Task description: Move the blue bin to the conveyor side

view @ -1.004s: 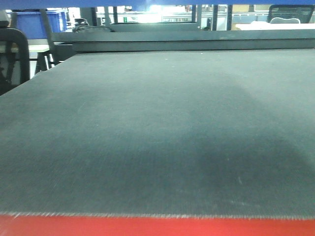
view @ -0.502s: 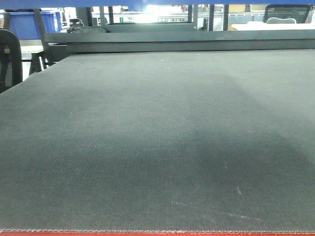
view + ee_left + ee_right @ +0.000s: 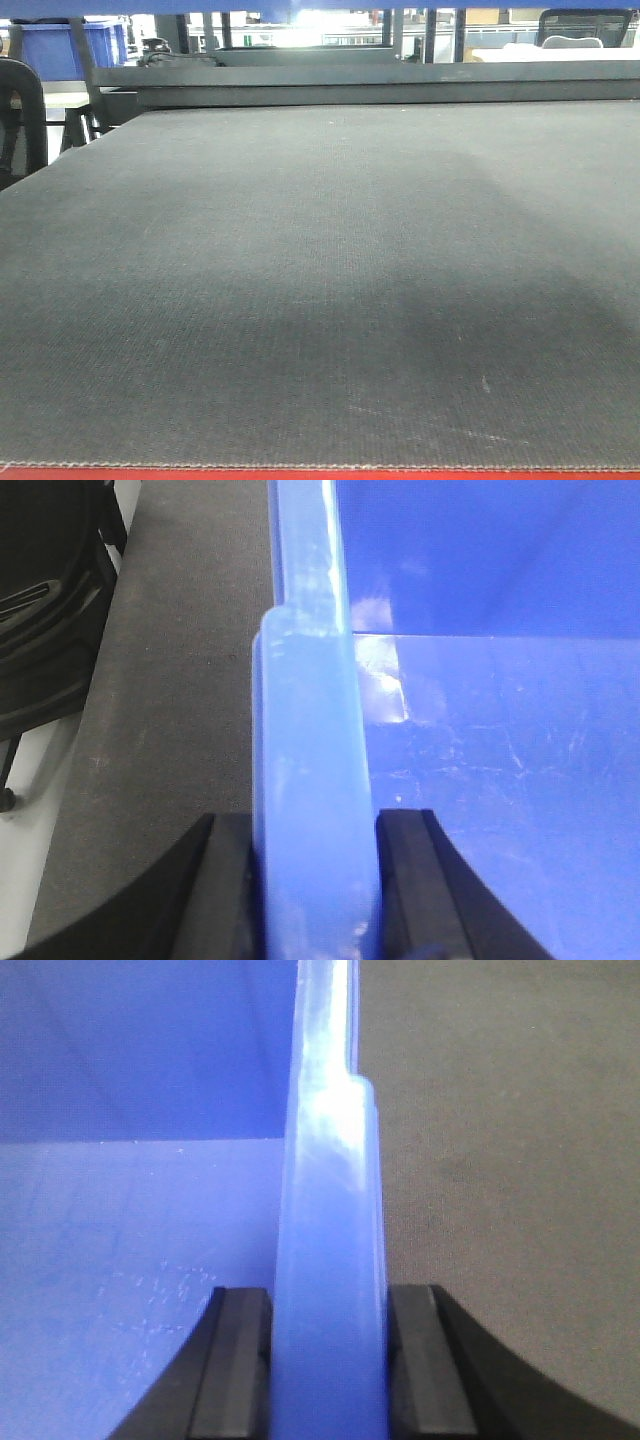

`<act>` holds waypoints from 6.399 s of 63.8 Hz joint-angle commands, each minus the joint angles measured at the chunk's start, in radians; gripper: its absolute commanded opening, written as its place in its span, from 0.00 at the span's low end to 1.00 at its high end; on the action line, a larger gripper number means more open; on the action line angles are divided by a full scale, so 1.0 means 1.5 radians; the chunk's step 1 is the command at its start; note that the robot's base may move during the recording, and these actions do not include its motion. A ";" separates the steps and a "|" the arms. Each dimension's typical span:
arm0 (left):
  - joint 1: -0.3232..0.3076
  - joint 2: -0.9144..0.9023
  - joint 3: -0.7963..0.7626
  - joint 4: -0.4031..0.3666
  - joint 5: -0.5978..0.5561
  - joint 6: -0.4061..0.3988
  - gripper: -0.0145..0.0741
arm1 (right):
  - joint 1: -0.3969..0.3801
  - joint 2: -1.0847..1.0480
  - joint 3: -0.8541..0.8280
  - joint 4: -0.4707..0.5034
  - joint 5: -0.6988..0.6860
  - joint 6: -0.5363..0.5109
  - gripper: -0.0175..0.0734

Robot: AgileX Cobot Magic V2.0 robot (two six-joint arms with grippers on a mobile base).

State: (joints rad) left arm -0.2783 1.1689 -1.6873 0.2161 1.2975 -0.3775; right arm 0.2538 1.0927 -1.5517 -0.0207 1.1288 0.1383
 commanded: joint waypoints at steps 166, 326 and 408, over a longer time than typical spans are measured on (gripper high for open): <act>0.004 0.352 0.106 0.080 -0.413 -0.052 0.22 | -0.001 0.316 0.183 -0.054 -0.669 -0.005 0.29; 0.004 -0.521 0.874 0.108 -0.737 -0.087 0.16 | -0.010 -0.498 0.764 -0.050 -0.699 0.012 0.09; 0.004 -0.752 0.924 0.116 -0.737 -0.087 0.16 | -0.097 -0.660 0.861 -0.034 -0.668 -0.002 0.09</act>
State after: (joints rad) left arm -0.2670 0.0443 -0.3042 0.3864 0.2096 -0.5005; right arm 0.1608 0.1255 -0.3019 -0.0814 0.1357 0.1573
